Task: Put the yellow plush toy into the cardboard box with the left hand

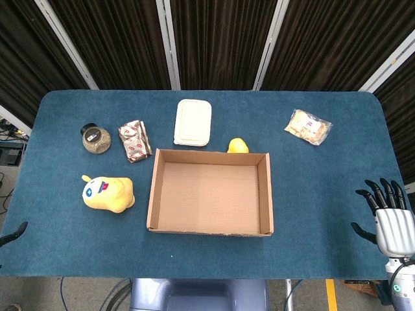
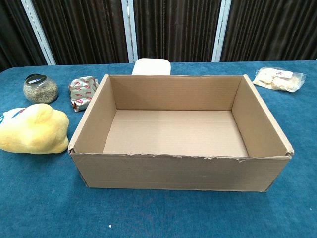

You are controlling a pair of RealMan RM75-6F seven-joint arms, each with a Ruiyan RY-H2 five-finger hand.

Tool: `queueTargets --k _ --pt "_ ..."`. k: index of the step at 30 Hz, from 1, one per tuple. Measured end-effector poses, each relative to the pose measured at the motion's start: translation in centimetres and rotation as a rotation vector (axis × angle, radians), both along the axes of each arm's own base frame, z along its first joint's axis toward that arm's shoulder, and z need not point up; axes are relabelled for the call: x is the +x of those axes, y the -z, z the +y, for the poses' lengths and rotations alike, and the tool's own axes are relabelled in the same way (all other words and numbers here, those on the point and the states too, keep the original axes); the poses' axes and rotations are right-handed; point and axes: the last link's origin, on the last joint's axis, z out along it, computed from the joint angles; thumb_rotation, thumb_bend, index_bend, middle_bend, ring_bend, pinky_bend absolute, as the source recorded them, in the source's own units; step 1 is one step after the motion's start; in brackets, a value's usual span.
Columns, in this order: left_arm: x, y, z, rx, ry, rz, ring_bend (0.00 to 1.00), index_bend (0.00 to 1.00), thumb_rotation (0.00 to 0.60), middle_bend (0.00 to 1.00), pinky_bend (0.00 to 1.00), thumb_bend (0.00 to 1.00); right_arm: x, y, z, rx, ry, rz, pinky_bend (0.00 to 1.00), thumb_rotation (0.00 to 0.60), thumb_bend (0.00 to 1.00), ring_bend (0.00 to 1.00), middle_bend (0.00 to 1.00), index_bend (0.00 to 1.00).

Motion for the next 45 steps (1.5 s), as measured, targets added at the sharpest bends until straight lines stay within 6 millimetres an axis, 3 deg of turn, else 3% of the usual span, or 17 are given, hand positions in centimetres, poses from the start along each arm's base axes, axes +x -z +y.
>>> queueTargets --k 34,40,45 --pt "0.6 0.0 0.3 -0.003 0.028 -0.016 0.00 0.00 0.600 0.00 0.22 0.20 0.1 0.0 0.3 0.012 -0.008 -0.011 0.00 0.600 0.02 0.04 0.15 0.28" --pt "1.5 -0.4 2.5 -0.016 0.073 -0.003 0.00 0.00 0.600 0.00 0.22 0.20 0.2 0.1 0.4 0.015 -0.011 -0.022 0.00 0.600 0.02 0.04 0.15 0.28" --pt "3.1 0.4 6.0 -0.062 0.126 0.005 0.00 0.00 0.600 0.00 0.22 0.20 0.3 0.0 0.4 0.017 -0.012 -0.031 0.00 0.600 0.02 0.04 0.15 0.28"
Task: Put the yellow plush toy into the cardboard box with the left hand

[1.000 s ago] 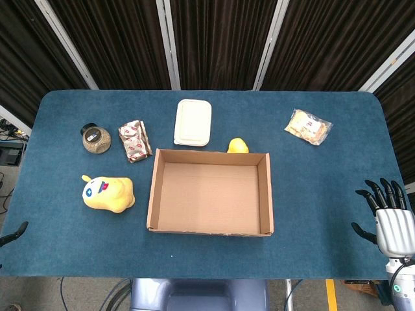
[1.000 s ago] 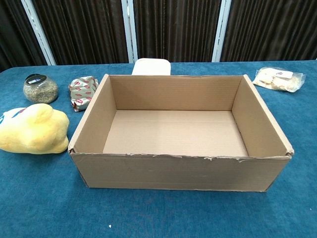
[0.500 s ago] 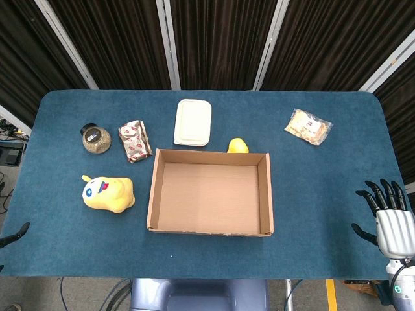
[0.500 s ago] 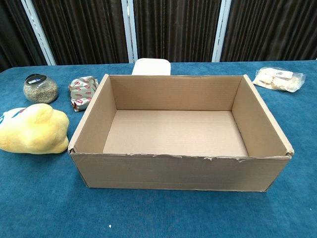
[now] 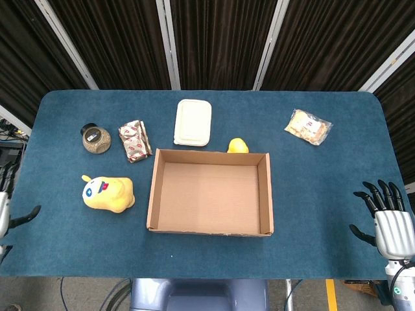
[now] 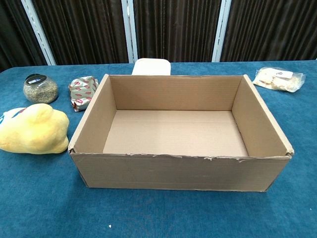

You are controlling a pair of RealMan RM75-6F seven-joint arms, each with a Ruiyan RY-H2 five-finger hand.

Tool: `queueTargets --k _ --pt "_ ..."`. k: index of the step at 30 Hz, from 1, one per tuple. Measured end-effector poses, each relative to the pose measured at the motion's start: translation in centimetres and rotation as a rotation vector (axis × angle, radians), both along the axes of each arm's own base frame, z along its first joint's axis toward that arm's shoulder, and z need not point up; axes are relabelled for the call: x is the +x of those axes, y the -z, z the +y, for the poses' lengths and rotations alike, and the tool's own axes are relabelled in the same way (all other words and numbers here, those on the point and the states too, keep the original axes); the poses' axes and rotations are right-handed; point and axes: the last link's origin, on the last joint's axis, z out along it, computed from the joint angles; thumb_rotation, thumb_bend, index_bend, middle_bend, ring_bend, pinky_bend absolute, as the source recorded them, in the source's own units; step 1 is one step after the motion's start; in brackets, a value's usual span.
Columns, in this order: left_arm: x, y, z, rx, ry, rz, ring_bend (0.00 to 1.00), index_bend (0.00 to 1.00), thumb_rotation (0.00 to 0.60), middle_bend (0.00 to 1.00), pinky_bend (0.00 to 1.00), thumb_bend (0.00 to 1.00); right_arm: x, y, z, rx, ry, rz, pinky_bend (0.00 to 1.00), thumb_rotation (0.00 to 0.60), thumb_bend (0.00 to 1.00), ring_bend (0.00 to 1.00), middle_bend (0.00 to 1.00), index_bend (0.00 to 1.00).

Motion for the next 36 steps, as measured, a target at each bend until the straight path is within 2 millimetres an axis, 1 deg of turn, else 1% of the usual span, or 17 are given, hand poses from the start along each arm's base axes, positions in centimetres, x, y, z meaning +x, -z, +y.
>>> queueTargets --k 2,4,6,8,13,16,19,22,26,36 --pt "0.8 0.8 1.3 -0.027 0.017 -0.005 0.00 0.00 0.600 0.00 0.22 0.20 0.0 0.0 0.0 0.000 -0.001 -0.002 0.00 0.600 0.02 0.04 0.15 0.28" --pt "1.8 2.0 2.8 -0.062 0.037 -0.023 0.00 0.00 0.600 0.00 0.22 0.20 0.0 -0.1 0.1 0.000 -0.002 -0.005 0.00 0.600 0.02 0.04 0.15 0.28" --pt "2.9 3.5 4.0 -0.101 0.055 -0.039 0.00 0.00 0.600 0.00 0.22 0.20 -0.1 -0.1 0.1 -0.001 -0.002 -0.009 0.00 0.600 0.02 0.04 0.15 0.28" --pt "3.7 4.7 4.7 -0.131 0.068 -0.038 0.00 0.00 0.600 0.00 0.22 0.20 -0.1 -0.1 0.1 -0.001 -0.004 -0.012 0.00 0.600 0.02 0.04 0.15 0.28" --pt "5.3 7.8 5.9 -0.198 0.090 -0.036 0.00 0.00 0.600 0.00 0.22 0.20 0.0 -0.1 -0.1 0.002 -0.010 -0.012 0.00 0.600 0.02 0.04 0.15 0.28" --pt "5.7 9.2 6.2 -0.232 0.095 -0.040 0.00 0.00 0.600 0.00 0.22 0.20 0.0 -0.1 -0.2 0.002 -0.010 -0.013 0.00 0.600 0.02 0.04 0.15 0.28" --pt "5.8 10.4 6.1 -0.270 0.095 -0.033 0.00 0.00 0.600 0.00 0.22 0.20 -0.1 -0.1 -0.3 0.003 -0.009 -0.012 0.00 0.600 0.02 0.04 0.14 0.28" --pt "6.0 10.8 5.7 -0.292 0.108 -0.026 0.00 0.00 0.600 0.00 0.22 0.20 -0.1 -0.1 -0.3 0.003 -0.006 -0.014 0.00 0.600 0.02 0.04 0.14 0.28" --pt "6.2 10.6 4.9 -0.308 0.123 -0.022 0.00 0.00 0.600 0.00 0.22 0.20 -0.2 -0.2 -0.3 0.000 -0.004 -0.012 0.00 0.600 0.02 0.04 0.14 0.28" --pt "6.5 7.7 2.8 -0.282 0.148 -0.001 0.00 0.00 0.600 0.00 0.22 0.20 -0.2 -0.1 -0.3 -0.007 0.006 -0.004 0.00 0.600 0.02 0.04 0.14 0.28"
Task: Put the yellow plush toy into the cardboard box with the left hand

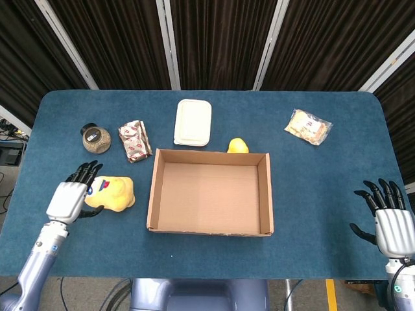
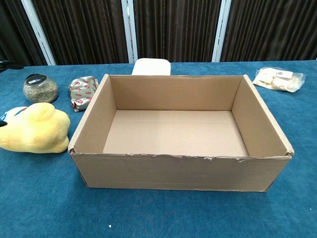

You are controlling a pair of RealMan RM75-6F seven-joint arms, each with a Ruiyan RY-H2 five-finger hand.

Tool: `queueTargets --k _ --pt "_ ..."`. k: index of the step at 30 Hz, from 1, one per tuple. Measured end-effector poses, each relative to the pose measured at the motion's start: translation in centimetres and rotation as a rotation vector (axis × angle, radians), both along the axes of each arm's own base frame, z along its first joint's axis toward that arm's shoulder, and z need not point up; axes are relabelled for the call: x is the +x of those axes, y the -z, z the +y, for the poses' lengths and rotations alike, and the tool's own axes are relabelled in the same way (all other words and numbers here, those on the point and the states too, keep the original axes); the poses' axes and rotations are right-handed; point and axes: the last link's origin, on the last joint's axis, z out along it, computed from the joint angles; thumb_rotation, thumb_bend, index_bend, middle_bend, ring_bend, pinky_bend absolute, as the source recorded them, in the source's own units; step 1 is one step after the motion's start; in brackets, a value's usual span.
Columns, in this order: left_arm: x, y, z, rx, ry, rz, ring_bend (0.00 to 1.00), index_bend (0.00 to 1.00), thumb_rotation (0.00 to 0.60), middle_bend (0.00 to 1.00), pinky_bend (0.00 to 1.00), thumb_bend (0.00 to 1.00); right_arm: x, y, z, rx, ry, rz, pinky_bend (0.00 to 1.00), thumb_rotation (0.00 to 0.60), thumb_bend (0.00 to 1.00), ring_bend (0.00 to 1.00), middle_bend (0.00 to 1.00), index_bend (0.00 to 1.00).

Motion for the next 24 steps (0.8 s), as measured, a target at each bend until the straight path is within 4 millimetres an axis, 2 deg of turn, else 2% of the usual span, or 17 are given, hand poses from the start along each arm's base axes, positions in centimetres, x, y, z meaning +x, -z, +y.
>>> queueTargets --k 4,8,20,22,24 --pt "-0.3 0.5 -0.4 -0.024 -0.019 0.009 0.00 0.00 0.600 0.00 0.22 0.20 0.0 0.0 0.0 -0.001 -0.002 0.003 0.00 0.600 0.02 0.04 0.14 0.28" --pt "-0.7 1.7 0.0 -0.052 -0.032 0.018 0.00 0.00 0.600 0.00 0.22 0.20 0.0 0.0 0.0 0.003 -0.003 0.000 0.00 0.600 0.02 0.04 0.14 0.28" --pt "-1.5 6.0 3.7 -0.082 -0.089 0.049 0.00 0.00 0.600 0.00 0.17 0.20 0.0 0.0 0.1 0.012 -0.016 -0.013 0.00 0.600 0.02 0.04 0.14 0.28" --pt "-1.7 6.6 4.3 -0.087 -0.095 0.055 0.00 0.00 0.600 0.00 0.20 0.23 0.0 -0.1 0.1 0.011 -0.017 -0.015 0.00 0.600 0.02 0.04 0.14 0.28" --pt "-1.8 7.3 4.8 -0.101 -0.106 0.061 0.01 0.01 0.600 0.00 0.26 0.30 0.0 -0.1 0.1 0.010 -0.018 -0.015 0.00 0.600 0.02 0.04 0.14 0.28"
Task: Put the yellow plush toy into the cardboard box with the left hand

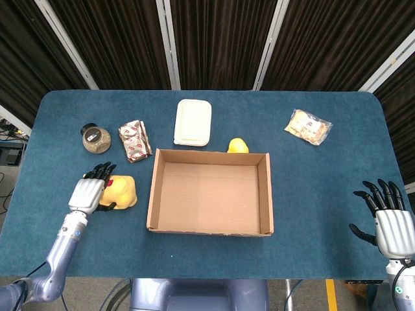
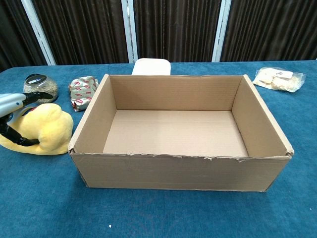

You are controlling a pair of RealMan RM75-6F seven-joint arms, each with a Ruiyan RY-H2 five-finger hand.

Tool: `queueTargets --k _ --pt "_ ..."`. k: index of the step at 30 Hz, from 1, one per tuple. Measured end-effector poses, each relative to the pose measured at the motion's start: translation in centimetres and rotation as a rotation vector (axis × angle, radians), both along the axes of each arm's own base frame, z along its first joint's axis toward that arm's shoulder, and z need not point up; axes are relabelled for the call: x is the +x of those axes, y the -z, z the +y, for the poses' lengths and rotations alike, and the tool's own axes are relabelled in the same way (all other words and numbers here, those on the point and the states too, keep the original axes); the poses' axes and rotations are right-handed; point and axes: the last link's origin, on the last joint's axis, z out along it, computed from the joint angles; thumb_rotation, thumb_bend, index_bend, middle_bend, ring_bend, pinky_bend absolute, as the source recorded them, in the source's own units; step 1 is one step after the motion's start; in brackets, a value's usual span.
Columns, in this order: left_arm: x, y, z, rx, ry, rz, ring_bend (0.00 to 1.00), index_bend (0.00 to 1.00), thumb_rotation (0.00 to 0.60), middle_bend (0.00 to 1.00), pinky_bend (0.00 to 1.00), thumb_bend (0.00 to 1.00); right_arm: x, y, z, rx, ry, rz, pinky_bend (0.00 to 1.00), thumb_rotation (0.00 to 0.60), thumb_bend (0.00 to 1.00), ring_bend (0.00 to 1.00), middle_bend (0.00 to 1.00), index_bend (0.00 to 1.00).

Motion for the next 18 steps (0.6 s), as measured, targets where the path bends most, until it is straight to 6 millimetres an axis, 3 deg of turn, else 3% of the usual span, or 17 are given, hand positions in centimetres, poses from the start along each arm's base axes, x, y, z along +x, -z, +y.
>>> queueTargets --k 7,14,18 --pt "0.3 1.9 0.9 0.016 0.004 -0.002 0.19 0.26 0.600 0.16 0.43 0.50 0.0 0.0 0.0 0.001 0.001 -0.007 0.00 0.600 0.02 0.04 0.14 0.28" --pt "0.4 1.2 1.1 0.088 0.037 0.011 0.25 0.33 0.600 0.22 0.45 0.53 0.0 0.0 0.0 0.004 0.000 -0.008 0.00 0.600 0.02 0.04 0.14 0.28" --pt "-0.4 -0.7 0.9 0.128 0.032 0.029 0.28 0.36 0.600 0.26 0.47 0.53 0.0 0.0 0.0 0.004 0.001 -0.011 0.00 0.600 0.02 0.04 0.14 0.28"
